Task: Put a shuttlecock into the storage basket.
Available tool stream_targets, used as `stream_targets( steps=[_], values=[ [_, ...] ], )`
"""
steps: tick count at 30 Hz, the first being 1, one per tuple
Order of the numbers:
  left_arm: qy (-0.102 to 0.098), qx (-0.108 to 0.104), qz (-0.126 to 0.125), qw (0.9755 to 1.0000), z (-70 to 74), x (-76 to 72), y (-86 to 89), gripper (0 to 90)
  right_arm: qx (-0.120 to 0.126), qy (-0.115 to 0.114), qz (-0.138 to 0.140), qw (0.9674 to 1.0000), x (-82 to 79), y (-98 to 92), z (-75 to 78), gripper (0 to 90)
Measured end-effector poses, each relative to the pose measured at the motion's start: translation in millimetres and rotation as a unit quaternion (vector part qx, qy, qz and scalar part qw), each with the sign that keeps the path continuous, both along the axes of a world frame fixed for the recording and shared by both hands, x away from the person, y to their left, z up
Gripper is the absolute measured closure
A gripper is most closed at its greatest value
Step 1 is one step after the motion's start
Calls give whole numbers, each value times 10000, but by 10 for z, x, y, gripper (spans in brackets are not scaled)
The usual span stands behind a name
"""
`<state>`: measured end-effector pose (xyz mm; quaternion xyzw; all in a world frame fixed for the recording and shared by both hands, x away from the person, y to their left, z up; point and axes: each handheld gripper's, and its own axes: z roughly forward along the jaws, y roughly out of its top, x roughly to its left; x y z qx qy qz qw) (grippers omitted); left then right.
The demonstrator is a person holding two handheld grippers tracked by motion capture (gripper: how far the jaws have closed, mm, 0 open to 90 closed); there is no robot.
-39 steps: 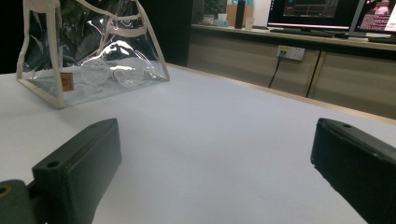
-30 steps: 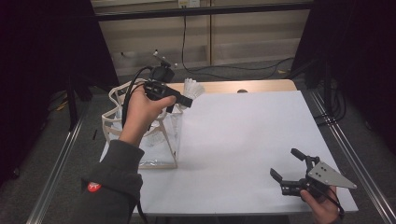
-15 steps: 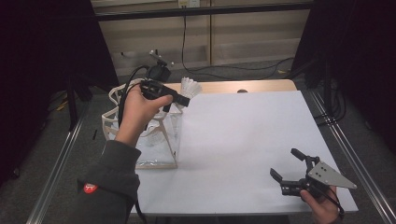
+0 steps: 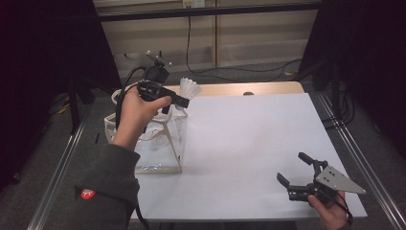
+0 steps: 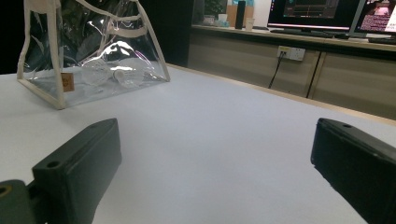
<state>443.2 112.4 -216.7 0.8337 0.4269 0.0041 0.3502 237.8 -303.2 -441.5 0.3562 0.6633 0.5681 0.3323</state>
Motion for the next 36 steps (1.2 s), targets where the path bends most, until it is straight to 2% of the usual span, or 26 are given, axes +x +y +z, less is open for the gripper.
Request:
stream_targets(
  steps=[23, 36],
  values=[
    [-81, -20, 255, 9996, 19, 41, 218, 655, 1, 7, -1, 10000, 1, 3, -2, 17],
    [-62, -24, 416, 9991, -1, 73, 343, 655, -1, 19, 5, 10000, 0, 2, -2, 17]
  ],
)
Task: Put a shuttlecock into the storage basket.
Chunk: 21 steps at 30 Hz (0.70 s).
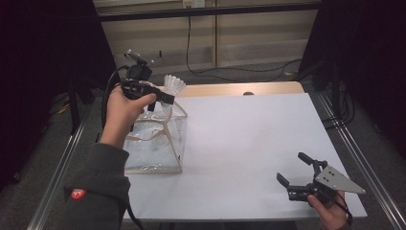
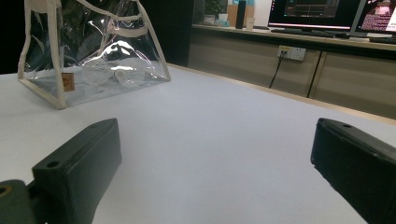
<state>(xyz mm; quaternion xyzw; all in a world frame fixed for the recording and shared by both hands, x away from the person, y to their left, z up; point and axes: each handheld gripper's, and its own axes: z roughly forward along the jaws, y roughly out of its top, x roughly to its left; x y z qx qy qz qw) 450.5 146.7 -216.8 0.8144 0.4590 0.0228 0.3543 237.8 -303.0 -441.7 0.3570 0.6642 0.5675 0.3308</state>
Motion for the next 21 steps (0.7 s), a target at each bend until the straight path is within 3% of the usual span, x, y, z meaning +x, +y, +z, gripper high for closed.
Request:
stream_targets(
  steps=[10, 21],
  values=[
    [-7, -42, 78, 10000, -9, 15, 73, 655, 1, 8, -10, 10000, -2, 0, 1, 17],
    [-71, 69, 251, 9996, -39, 38, 164, 655, 1, 6, -14, 10000, -3, -1, 1, 17]
  ],
)
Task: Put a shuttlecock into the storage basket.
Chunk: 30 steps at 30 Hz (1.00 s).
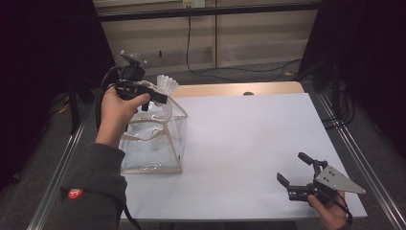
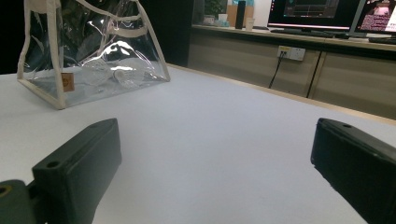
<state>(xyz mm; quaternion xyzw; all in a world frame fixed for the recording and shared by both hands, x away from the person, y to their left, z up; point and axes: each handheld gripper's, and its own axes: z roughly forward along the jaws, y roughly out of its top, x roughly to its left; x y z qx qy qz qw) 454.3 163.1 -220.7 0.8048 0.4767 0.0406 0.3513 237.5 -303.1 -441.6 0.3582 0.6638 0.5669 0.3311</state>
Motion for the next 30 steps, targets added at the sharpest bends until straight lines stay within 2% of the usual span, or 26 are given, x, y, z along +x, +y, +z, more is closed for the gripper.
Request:
stream_targets(
  steps=[17, 21, 30],
  values=[
    [1, -18, 141, 9999, -39, 13, 83, 655, 27, -1, -2, 10000, -2, 8, 2, 17],
    [-16, 74, 194, 9998, -56, 23, 117, 655, 4, -1, -9, 10000, -4, 0, 3, 17],
    [-29, 80, 366, 9993, -105, 31, 187, 654, 13, -4, -13, 10000, -4, 2, 4, 17]
  ],
)
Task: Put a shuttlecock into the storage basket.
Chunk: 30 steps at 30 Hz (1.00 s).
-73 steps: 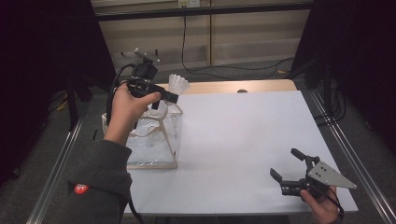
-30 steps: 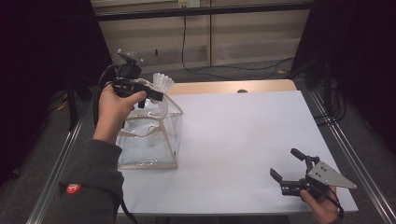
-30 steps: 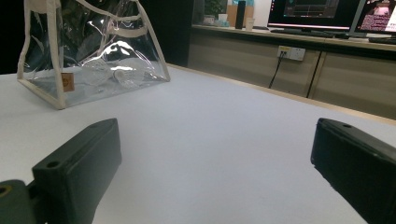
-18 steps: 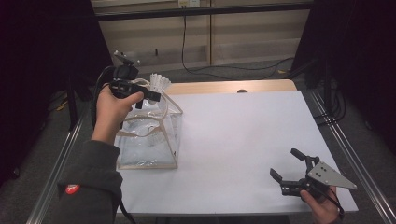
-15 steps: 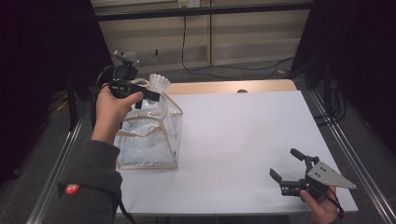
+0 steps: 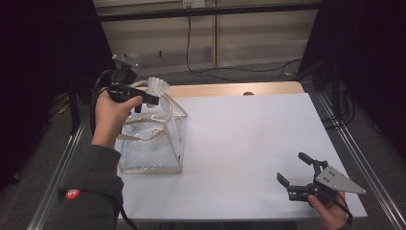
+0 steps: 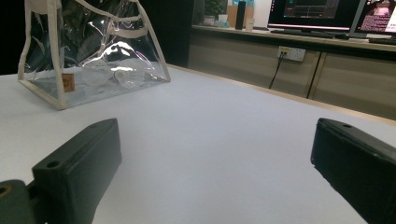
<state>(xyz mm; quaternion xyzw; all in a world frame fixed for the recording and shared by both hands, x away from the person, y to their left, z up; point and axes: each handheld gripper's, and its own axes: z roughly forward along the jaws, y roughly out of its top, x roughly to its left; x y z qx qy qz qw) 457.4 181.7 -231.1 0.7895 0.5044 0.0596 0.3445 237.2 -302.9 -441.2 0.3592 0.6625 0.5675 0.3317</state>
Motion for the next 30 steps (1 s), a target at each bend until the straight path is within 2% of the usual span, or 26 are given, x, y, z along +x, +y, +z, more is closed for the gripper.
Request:
stream_targets(
  steps=[30],
  values=[
    [19, 30, 290, 9996, -101, -10, 225, 654, -18, 16, 18, 10000, 2, 11, -5, 17]
  ],
)
